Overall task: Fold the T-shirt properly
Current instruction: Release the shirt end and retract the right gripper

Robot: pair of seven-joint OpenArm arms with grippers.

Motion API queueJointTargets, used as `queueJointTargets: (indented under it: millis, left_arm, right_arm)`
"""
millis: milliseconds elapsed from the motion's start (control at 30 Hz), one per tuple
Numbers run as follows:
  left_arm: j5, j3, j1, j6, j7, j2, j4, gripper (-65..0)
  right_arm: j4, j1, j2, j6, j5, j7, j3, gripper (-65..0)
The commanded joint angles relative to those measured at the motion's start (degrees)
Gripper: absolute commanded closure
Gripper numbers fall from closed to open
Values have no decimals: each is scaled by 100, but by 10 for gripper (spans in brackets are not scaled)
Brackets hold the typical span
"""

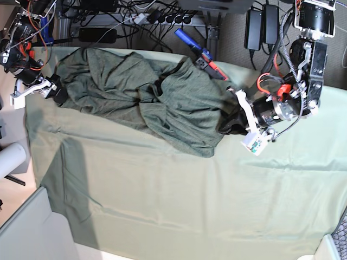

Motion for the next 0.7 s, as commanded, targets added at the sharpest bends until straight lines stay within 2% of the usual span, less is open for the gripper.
queueJointTargets:
  millis: [0,367,667]
  left_arm:
    - [-111,-4,-74,-113,-120,-2,92,-23]
    - [-68,-4,-74,-113,-129,-2,92,-23]
    - [-70,-4,-74,-113,-146,-2,92,-23]
  right_arm:
    - [55,-11,144,63,109,59,-33,-435]
    - [57,-452,109,59,116,63,-199,-434]
    - [57,-481,-138,61,149,59,-201,-434]
